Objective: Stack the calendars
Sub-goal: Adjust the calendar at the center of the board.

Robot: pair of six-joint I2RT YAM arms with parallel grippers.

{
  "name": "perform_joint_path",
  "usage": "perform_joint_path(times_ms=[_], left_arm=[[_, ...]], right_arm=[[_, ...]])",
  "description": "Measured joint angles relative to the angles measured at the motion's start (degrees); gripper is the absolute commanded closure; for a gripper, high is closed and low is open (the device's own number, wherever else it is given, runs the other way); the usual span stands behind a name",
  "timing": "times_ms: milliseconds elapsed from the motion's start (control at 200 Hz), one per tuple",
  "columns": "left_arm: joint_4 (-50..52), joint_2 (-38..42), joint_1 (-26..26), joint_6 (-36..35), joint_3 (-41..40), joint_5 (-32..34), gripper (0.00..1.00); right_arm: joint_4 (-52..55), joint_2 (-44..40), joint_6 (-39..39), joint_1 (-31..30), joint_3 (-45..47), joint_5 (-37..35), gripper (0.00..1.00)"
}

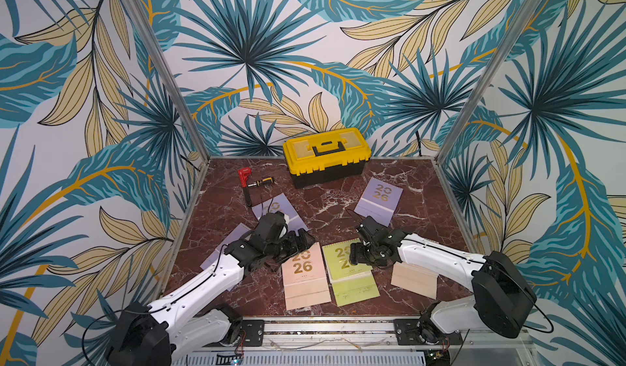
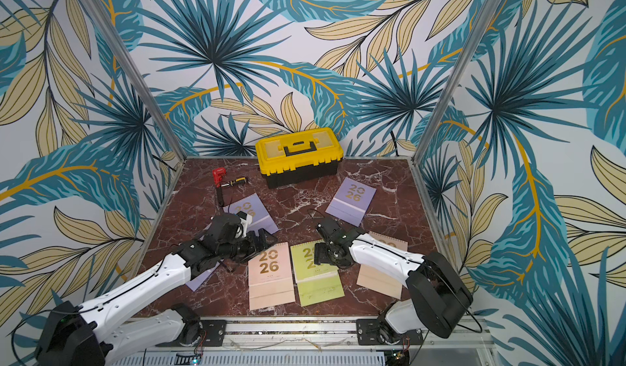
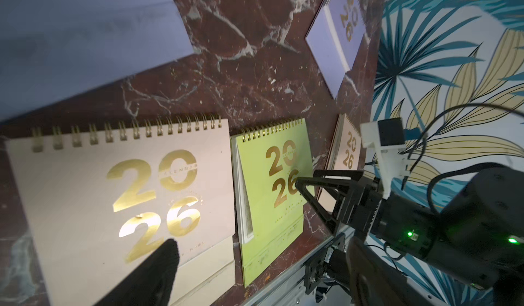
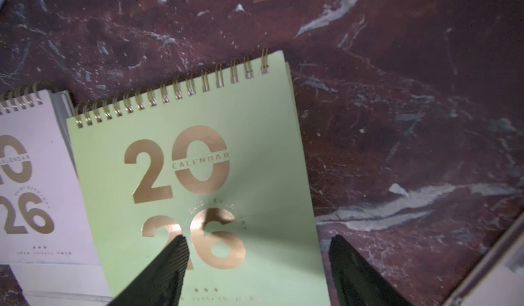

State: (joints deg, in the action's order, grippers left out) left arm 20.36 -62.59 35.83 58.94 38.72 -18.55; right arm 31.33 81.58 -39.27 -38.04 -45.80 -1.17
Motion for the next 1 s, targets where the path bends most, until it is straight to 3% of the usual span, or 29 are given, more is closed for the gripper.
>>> perform_joint_path(times_ms=[130,210,496,716,1001], left_arm=[[-1.73,-2.95,4.79,3.41,0.00,0.28,0.37],[-2.45,-6.47,6.75,4.66,0.52,0.35,0.44],[-2.93,-16.09,8.98,7.52,5.88,3.21,1.00],[-4.07,-23.61,9.03,6.84,11.15,3.10,1.00],[0.90,-26.91,9.09,4.20,14.71,6.62,1.00]], right_arm=[[-1.05,-1.03,-0.39,1.68,1.33,1.79,0.20],[-1.86,-1.44,-0.42,2.47,2.08,2.95,0.20],[-3.52,-6.16,-0.85,4.33,7.45,5.64,0.21],[-5.09,-8.41,-1.86,4.42,9.73,7.26,0.21],[-7.50,-7.96,-2.29,4.42,9.73,8.35,0.21]])
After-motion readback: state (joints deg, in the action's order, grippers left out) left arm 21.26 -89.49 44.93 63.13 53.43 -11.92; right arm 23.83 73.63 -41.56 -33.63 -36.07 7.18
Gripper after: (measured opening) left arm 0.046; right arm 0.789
